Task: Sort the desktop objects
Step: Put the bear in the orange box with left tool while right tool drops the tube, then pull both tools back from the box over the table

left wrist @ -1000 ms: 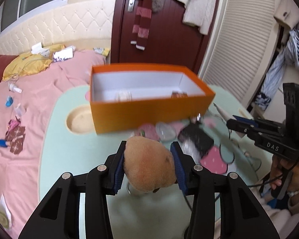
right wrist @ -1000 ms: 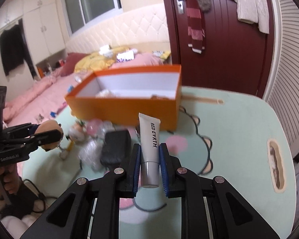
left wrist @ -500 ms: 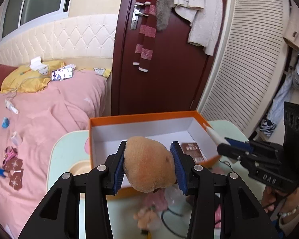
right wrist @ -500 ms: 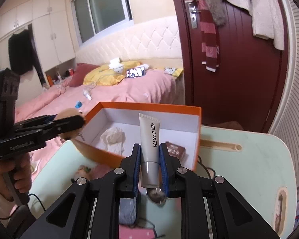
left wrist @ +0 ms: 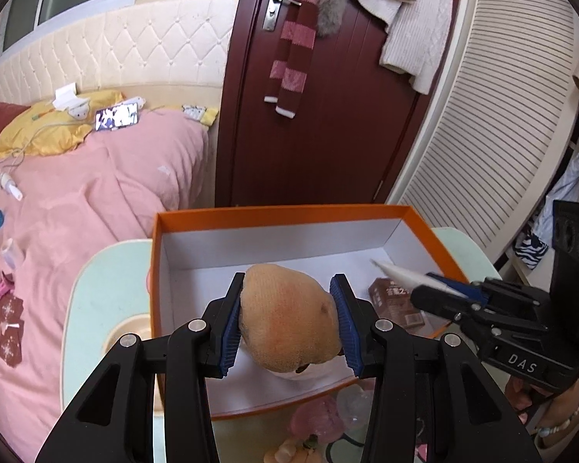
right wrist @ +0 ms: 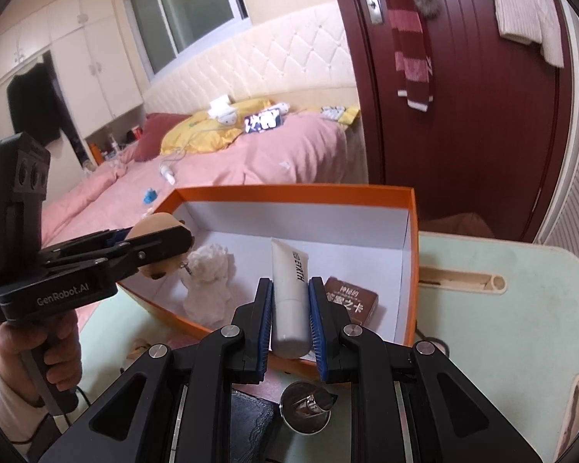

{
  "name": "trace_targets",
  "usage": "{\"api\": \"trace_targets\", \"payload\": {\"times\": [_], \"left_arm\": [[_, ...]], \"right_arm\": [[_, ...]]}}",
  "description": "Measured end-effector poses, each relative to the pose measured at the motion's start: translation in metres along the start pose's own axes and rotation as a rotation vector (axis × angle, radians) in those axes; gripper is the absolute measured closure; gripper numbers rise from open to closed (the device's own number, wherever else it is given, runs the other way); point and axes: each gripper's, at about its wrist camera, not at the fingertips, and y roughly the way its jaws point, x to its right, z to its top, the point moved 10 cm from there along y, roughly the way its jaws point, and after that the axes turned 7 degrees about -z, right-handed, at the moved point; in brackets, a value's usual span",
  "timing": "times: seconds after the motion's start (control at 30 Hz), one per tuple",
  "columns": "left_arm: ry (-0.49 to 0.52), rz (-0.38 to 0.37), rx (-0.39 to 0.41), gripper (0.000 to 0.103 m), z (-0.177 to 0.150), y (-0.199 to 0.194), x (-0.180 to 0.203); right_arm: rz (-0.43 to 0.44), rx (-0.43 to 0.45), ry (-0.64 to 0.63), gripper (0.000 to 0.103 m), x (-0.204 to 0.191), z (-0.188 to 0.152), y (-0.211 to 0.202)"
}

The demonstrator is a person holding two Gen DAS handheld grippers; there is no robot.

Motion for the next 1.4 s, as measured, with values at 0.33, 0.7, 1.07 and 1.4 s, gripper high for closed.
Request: {"api": "trace_targets", "payload": {"times": [0.33, 0.7, 1.07, 1.4], "left_arm": [[-0.03, 0.002, 0.014, 0.04, -0.001, 0.0, -0.006], [-0.021, 0.038, 0.058, 0.026, 0.004, -0.027, -0.005], [0.047, 0.136, 0.034, 0.026, -0.026, -0.078, 0.001], [0.088, 0.135, -0.062, 0.026, -0.098, -0.093, 0.029]], "right_arm": [[-0.009, -0.006, 0.017, 0.073, 0.006, 0.001, 0.004], [-0.044, 0.085, 0.001, 0.024, 0.002, 0.013, -0.02], [-0.072, 0.039, 0.005, 0.024, 0.004, -0.021, -0.053], [-0.153, -0.122, -0.006, 0.024, 0.006, -0.099, -0.06]]}}
